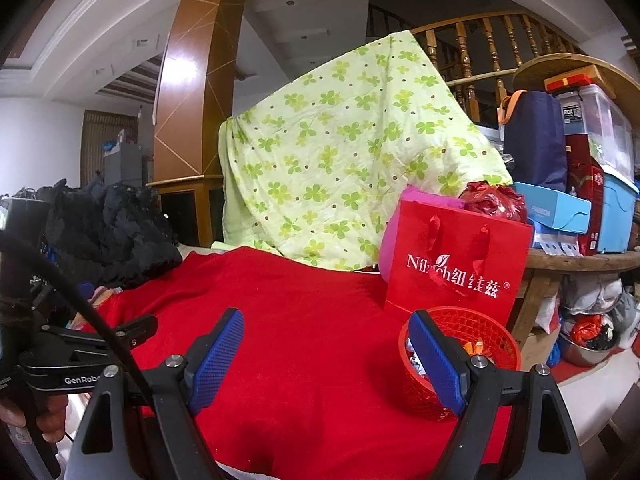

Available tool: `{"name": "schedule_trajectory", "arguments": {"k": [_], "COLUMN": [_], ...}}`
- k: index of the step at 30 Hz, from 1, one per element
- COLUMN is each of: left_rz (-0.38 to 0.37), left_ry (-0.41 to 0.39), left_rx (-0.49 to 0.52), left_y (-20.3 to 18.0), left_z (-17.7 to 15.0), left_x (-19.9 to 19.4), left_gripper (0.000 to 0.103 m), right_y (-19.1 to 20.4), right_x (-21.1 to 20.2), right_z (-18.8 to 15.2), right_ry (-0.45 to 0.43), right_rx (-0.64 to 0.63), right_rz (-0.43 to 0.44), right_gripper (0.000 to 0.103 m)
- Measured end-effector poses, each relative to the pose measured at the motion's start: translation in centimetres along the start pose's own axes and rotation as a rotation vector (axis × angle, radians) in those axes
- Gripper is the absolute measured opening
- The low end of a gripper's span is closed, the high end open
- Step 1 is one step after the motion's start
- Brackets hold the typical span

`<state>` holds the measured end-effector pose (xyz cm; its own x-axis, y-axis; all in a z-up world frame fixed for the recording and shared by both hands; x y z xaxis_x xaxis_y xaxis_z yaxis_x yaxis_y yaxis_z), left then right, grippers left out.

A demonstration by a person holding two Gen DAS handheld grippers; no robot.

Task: Collect trash

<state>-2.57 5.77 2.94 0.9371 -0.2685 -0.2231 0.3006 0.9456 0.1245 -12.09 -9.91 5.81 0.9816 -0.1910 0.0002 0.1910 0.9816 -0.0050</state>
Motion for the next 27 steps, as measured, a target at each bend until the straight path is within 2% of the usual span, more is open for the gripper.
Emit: {"name": "schedule_trajectory", "arguments": {"k": [14, 21, 27], "left_rz": [0.021, 0.019, 0.014], "left_ry": [0.033, 0.051, 0.049], "left_rx": [-0.035, -0.017, 0.001], "left_y": [1.9, 1.0, -0.3], "left_z": [-1.5, -1.9, -1.7], "left_x": [0.9, 1.6, 2.6], "left_gripper": [0.101, 0.101, 0.101], "right_y": [0.4, 0.2, -1.5], "right_x": [1.4, 1.7, 2.3], "right_z": [-0.5, -1.2, -2.0], "right_ry": [0.016, 0.02, 0.018], "right_rx": [-0.018, -0.016, -0.01], "right_rz": [0.006, 0.007, -0.005], "right_gripper": [0.087, 0.087, 0.087]}}
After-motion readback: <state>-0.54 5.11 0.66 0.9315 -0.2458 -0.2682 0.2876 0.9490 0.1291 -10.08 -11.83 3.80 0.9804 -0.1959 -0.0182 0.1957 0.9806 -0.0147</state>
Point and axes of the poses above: each gripper's, at about its wrist camera, not at the fingertips, and x roughly the way its jaws point, y to its left, z to its top, the point moved 7 cm from there along x, roughly the way its jaws point, and after that the axes turned 15 degrees about -y, right-handed, at the moved point
